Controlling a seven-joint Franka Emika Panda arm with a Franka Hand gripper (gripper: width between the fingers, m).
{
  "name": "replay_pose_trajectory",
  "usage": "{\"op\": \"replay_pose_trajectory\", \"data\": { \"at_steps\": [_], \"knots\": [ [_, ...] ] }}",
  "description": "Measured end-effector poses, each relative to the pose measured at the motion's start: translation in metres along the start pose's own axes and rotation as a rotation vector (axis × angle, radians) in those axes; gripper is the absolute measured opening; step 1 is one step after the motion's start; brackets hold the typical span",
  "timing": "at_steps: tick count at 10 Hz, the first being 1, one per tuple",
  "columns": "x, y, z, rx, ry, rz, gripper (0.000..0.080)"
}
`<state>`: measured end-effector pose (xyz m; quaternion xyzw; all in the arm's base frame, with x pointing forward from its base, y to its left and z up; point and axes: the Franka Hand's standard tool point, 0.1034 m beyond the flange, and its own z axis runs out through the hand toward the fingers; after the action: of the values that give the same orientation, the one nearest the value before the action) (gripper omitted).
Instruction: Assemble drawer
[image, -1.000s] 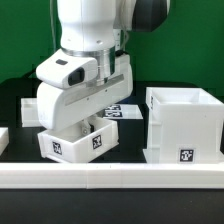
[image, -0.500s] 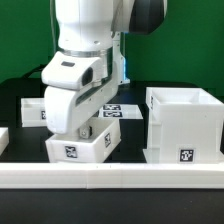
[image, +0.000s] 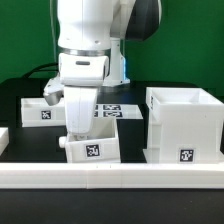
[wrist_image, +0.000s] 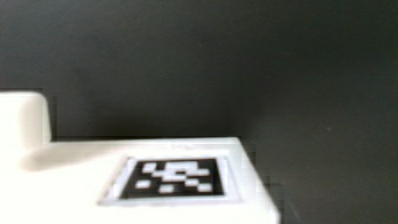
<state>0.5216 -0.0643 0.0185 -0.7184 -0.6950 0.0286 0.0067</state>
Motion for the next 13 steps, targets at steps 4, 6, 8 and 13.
{"op": "replay_pose_trajectory", "data": {
  "at_steps": [4,6,8,13],
  "knots": [
    [0.001,0.004,0.0,-0.024,-0.005,-0.019,0.0042],
    [-0.012,0.004,0.0,-0.024,0.008,-0.058,0.0042],
    [-0.029,0.0,0.002,-0.019,0.055,-0.039,0.0042],
    [-0.04,-0.005,0.003,0.005,0.126,-0.006,0.0042]
  ]
}}
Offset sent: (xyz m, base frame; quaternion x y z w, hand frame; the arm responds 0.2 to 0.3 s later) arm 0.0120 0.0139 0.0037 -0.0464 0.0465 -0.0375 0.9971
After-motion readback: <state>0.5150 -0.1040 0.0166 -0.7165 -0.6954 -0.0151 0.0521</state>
